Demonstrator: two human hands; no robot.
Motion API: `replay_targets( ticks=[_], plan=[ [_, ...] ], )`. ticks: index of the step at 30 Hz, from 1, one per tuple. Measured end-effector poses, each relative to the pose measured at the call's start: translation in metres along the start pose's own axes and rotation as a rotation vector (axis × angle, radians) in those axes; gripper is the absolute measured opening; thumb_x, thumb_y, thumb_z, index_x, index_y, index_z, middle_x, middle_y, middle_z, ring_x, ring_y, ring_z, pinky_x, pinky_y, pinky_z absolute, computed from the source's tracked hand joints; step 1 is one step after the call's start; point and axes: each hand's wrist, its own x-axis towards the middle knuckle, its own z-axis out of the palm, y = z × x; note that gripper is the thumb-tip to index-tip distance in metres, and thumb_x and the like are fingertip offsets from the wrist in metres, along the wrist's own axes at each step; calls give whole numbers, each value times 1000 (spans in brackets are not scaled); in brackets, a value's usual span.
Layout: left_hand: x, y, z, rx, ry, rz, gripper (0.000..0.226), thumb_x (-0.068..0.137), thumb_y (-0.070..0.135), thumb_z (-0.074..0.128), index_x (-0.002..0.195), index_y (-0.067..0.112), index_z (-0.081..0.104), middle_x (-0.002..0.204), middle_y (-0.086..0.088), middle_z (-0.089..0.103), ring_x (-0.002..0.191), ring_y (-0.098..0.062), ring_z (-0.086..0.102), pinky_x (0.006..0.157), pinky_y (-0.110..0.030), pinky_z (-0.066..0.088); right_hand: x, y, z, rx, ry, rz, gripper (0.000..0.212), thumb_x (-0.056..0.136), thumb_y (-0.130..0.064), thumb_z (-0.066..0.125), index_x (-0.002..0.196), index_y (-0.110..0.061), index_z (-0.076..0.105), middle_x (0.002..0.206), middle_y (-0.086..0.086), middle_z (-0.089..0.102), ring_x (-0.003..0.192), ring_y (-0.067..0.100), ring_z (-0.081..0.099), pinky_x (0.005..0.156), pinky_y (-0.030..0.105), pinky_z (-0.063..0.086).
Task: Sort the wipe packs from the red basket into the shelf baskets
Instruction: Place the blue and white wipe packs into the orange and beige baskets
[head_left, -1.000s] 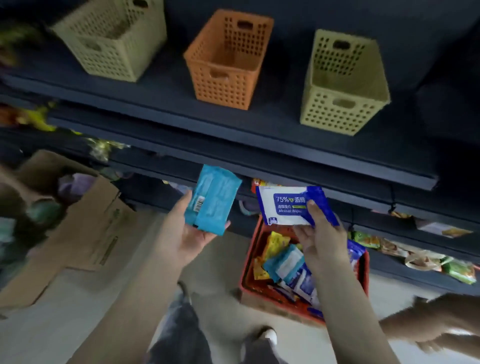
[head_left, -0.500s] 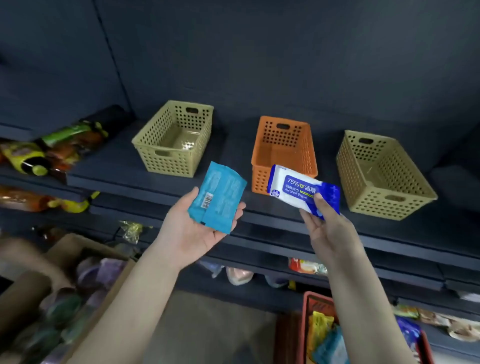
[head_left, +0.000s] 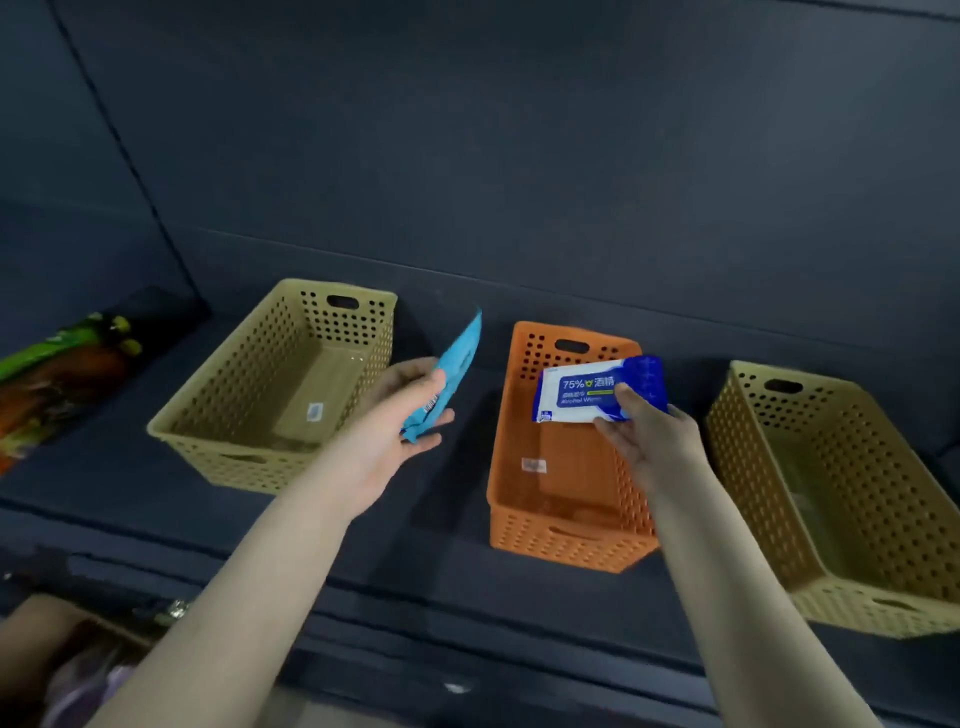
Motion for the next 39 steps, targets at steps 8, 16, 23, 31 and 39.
replay_targets(
  ticks=[8,16,23,31,39],
  plan=[
    [73,4,8,288,48,135,41,81,36,74,118,42,57,121,16,61,113,-1,56,97,-27,45,97,17,50,-138,88,242,39,94,-6,59,131,-3,48,127,18,59,105,29,64,60,27,57],
    [97,-1,10,447,-35,164,56,81,26,75,128,41,47,125,23,54,117,7,50,96,-18,42,115,48,44,-173,148,349,46,95,-15,58,138,-11,42,135,10,55,119,27,58,96,35,50],
    [97,5,0,661,-97,299,64,81,25,76,132,41,40,134,24,46,125,7,42,92,-10,41,94,26,52,-433,191,226,49,85,-36,70,123,-13,50,98,7,64,87,20,65,90,41,55],
    [92,15,6,689,-197,429,75,77,28,78,129,57,32,135,27,46,131,-4,42,106,-35,43,33,-8,41,-356,-38,69,39,95,-42,53,122,-15,58,106,1,71,94,19,69,85,38,57],
    [75,16,62,815,-448,582,82,77,33,77,140,46,28,132,29,38,132,6,28,104,-19,34,-8,-21,10,-162,-286,-33,38,86,-16,68,121,-9,56,108,11,72,94,22,71,74,29,59]
  ],
)
